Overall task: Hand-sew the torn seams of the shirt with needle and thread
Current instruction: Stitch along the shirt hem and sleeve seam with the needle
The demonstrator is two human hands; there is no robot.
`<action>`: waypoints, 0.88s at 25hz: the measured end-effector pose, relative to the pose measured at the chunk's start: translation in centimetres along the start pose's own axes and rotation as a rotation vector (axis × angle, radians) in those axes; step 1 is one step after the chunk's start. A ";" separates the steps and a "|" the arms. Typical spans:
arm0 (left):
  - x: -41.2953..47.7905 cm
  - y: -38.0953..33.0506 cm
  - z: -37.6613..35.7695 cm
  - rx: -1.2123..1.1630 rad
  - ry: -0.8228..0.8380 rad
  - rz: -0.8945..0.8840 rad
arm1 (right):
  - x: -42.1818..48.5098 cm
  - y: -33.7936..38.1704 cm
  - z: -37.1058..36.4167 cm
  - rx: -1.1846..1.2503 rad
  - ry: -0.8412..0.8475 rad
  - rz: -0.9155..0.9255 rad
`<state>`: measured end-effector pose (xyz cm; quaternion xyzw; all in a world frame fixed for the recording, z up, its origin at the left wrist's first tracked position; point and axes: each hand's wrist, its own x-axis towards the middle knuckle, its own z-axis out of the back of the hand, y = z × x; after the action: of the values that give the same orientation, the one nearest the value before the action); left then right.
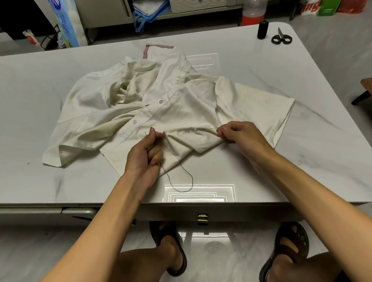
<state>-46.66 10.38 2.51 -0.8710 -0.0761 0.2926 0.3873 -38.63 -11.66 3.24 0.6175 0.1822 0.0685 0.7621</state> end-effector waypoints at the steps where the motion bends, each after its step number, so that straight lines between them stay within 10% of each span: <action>1: 0.0 -0.1 0.0 -0.026 0.002 0.003 | 0.0 0.0 0.0 -0.011 0.003 -0.004; 22: -0.1 -0.5 -0.3 0.143 -0.035 -0.239 | 0.2 -0.4 0.5 -0.106 0.066 -0.017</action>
<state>-46.49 10.47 3.07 -0.8206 -0.1651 0.2641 0.4792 -38.31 -12.10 2.89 0.5722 0.2084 0.0920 0.7879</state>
